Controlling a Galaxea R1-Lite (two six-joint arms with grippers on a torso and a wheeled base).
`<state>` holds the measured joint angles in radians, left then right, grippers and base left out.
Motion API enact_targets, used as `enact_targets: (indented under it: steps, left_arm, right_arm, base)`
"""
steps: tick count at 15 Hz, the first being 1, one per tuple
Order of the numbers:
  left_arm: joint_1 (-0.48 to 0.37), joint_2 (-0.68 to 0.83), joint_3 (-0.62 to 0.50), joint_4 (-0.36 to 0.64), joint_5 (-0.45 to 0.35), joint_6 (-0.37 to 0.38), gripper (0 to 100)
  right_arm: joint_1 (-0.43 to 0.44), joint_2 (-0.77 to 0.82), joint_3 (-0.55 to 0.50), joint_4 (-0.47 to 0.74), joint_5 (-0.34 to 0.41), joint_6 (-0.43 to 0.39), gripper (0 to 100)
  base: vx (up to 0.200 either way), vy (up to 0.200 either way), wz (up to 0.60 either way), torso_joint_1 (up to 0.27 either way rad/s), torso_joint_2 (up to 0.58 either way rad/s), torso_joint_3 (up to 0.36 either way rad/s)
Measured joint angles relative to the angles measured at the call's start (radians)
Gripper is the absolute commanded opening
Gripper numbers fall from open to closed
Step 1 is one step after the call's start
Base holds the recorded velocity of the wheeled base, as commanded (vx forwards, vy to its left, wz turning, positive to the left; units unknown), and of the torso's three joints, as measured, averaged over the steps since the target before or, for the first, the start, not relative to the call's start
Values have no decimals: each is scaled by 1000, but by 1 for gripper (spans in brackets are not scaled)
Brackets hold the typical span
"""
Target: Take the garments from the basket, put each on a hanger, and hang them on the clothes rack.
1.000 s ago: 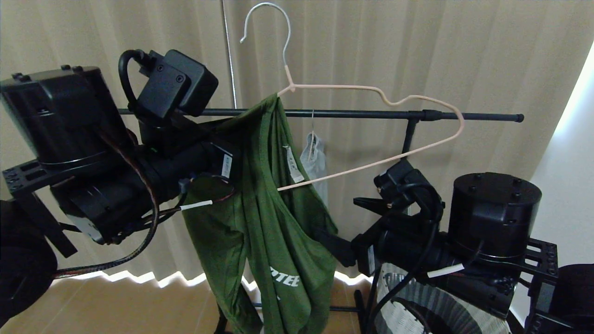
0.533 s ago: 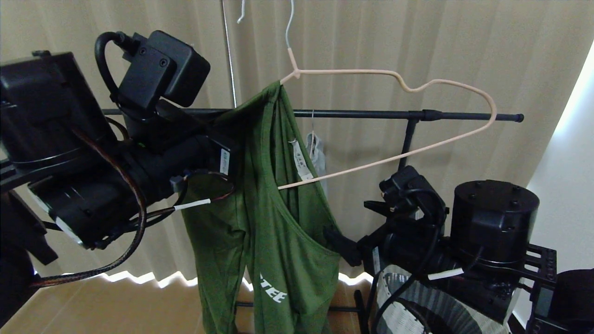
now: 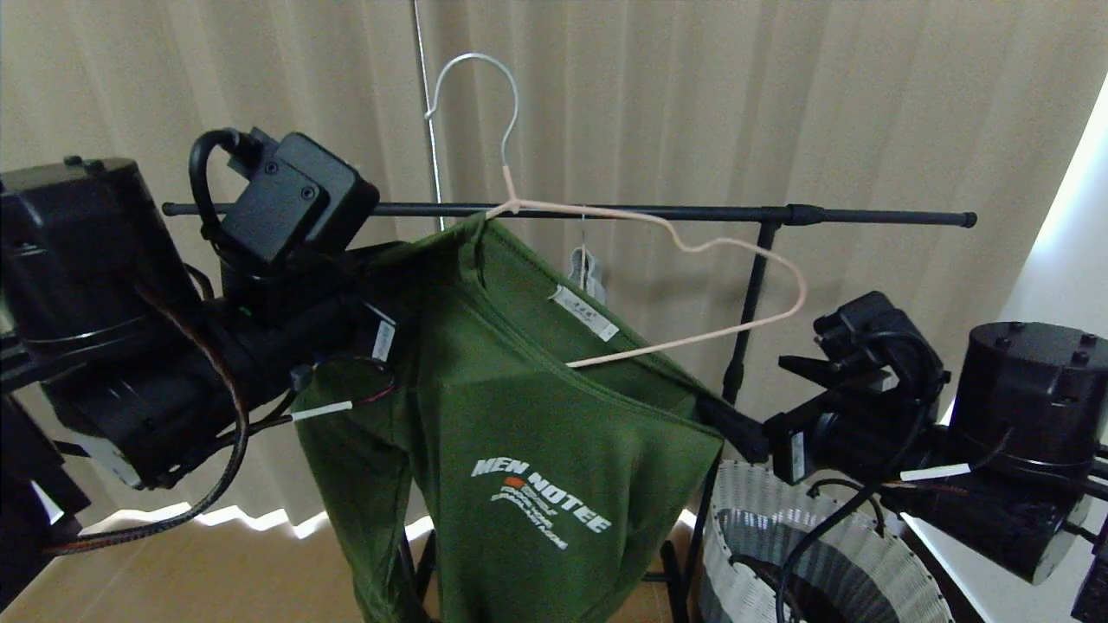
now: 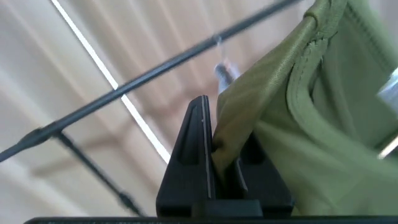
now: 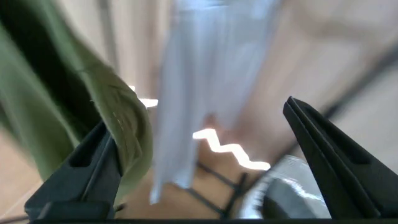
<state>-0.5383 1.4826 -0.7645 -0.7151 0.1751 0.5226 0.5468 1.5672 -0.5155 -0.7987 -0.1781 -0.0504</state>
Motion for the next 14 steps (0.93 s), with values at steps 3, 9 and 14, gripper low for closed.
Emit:
enact_targets:
  steps: [3, 9, 14]
  left_arm:
    - [74, -27, 90, 0, -2, 109, 0]
    - [176, -39, 154, 0, 1, 202, 0]
    - [166, 0, 126, 1, 53, 86, 0]
  right_arm:
    - [-59, -18, -25, -6, 1, -2, 100]
    - [-67, -20, -104, 3, 9, -7, 100]
    - [92, -16, -118, 44, 30, -28, 100]
  base:
    - [0, 0, 0, 0, 0, 0]
    - [0, 0, 0, 0, 0, 0]
    - [0, 0, 0, 0, 0, 0]
